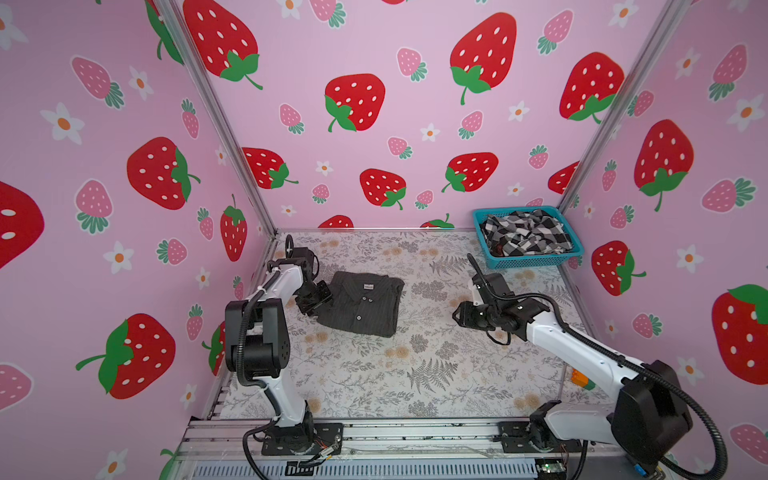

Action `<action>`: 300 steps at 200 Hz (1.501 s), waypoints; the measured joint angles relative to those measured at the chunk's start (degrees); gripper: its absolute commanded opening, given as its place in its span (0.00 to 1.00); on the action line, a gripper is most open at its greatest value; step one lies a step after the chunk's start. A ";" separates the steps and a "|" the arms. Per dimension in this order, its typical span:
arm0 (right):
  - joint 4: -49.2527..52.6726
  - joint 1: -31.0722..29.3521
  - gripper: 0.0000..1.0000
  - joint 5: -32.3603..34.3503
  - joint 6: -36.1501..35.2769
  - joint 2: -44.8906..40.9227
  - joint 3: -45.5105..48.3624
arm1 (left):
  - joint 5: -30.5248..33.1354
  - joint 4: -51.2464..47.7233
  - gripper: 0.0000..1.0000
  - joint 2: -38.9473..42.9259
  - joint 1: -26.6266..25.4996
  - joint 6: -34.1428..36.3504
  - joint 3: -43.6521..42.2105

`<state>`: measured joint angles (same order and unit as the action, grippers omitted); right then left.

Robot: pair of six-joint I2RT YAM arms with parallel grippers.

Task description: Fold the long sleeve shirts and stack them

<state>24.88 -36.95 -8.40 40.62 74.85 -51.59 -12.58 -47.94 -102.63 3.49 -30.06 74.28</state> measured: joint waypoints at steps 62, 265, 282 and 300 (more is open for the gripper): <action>-1.70 -8.00 0.43 -0.85 -0.96 7.72 -4.44 | -3.21 -0.04 0.74 7.76 0.00 0.33 -7.21; -5.16 -9.09 0.51 -1.53 0.31 9.64 -4.50 | -14.84 18.56 0.70 18.05 4.61 -15.76 -30.84; -5.22 -9.51 0.51 -1.70 0.33 9.79 -4.50 | -15.50 21.33 0.66 17.11 4.76 -16.41 -30.86; -5.46 -10.10 0.51 -1.90 0.35 9.79 -4.50 | -16.55 24.26 0.63 15.52 4.79 -16.79 -30.86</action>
<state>19.42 -47.05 -10.31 40.97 84.64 -56.10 -29.12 -23.68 -87.11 8.27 -46.85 43.42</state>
